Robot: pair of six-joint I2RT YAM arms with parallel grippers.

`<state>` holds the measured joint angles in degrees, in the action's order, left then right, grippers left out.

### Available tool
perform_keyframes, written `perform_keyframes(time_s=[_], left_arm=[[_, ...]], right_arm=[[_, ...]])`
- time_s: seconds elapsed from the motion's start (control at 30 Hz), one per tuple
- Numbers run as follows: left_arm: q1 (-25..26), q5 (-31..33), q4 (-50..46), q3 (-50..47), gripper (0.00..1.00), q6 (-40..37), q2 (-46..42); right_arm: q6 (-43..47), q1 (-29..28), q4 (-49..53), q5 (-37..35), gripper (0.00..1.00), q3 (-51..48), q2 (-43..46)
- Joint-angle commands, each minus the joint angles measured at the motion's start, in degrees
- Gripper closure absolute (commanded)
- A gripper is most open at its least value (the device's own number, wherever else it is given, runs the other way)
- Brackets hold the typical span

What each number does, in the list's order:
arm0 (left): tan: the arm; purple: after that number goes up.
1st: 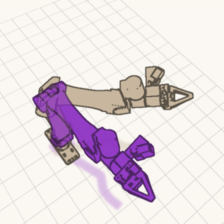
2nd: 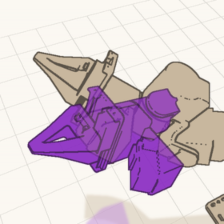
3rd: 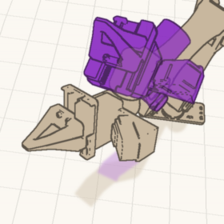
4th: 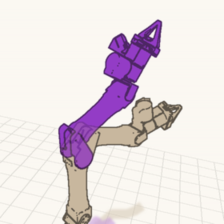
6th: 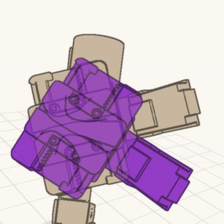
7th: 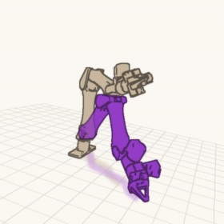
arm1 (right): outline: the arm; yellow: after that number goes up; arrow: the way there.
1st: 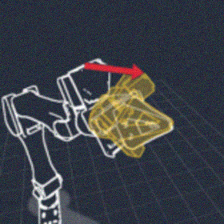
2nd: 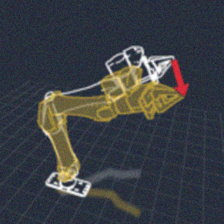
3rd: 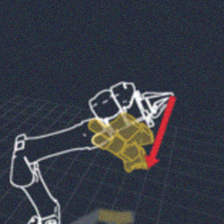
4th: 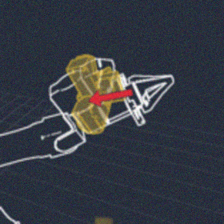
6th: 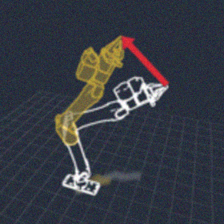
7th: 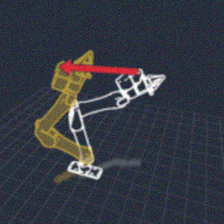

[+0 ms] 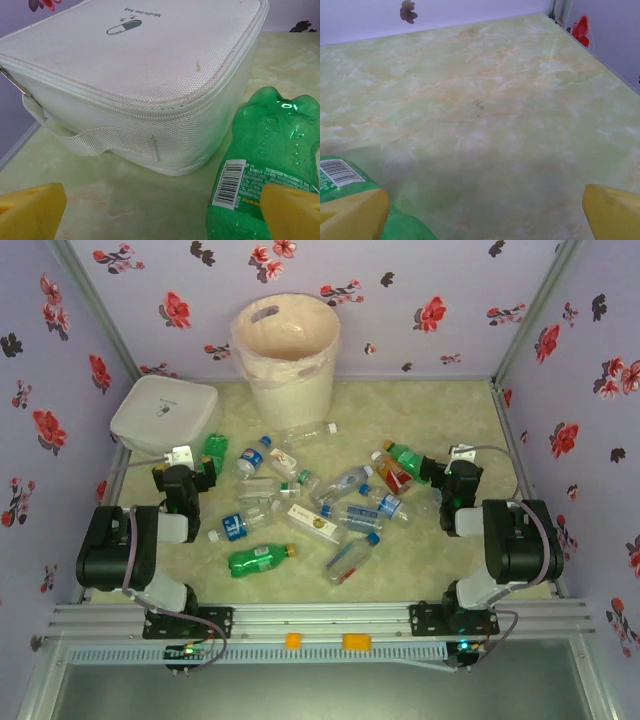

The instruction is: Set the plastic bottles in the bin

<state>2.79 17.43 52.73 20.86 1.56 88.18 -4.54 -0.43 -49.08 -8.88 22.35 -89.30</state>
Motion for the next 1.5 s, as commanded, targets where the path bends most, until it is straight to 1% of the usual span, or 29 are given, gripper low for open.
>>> perform_keyframes(time_s=[0.0, 0.93, 1.0, 1.07, 1.13, 1.2, 1.23, 1.3, 1.37, 1.4, 1.47], left_arm=[[-0.1, 1.4, 1.3, 0.7, 0.0, 1.2, 0.8], [-0.6, 0.5, 1.1, 0.7, 0.0, 1.4, 0.7], [-0.5, 0.5, 1.2, 0.6, 0.0, 1.3, 0.7], [-0.3, 1.0, 0.7, 0.5, 0.0, 1.0, -0.5], [0.4, 2.3, -2.5, 1.0, 0.0, 0.6, -3.4], [1.8, 5.9, -7.6, 2.3, 0.0, 0.6, -6.9], [2.6, 7.6, -10.8, 3.4, 0.0, -1.0, -9.3], [4.1, 10.3, -14.9, 5.0, 0.0, -1.3, -12.9], [5.0, 10.6, -17.9, 6.6, 0.0, -0.1, -16.6], [5.4, 10.6, -19.9, 7.8, 0.0, 2.2, -18.1], [6.2, 10.4, -25.4, 10.5, 0.0, 6.0, -21.2]], right_arm=[[-0.1, -0.3, -1.3, 0.3, 0.0, 0.3, -0.2], [-0.2, 0.0, -1.3, 0.6, 0.0, 0.2, -0.2], [-0.1, -0.1, -1.7, 0.4, 0.0, 0.0, 0.2], [-0.5, -0.2, -0.8, -0.6, 0.0, -0.5, 2.6], [-0.6, -0.3, 3.3, -2.0, 0.0, -0.3, 6.7], [-1.3, -0.4, 8.9, -4.1, 0.0, 0.8, 11.3], [-2.2, -0.5, 12.3, -5.6, 0.0, 1.7, 13.8], [-5.3, -0.5, 20.4, -7.3, 0.0, 4.3, 18.4], [-8.8, -0.5, 29.0, -7.1, 0.0, 7.8, 22.1], [-10.5, -0.5, 32.7, -6.6, 0.01, 9.2, 23.4], [-13.3, -0.7, 40.2, -3.5, 0.0, 11.8, 26.3]])
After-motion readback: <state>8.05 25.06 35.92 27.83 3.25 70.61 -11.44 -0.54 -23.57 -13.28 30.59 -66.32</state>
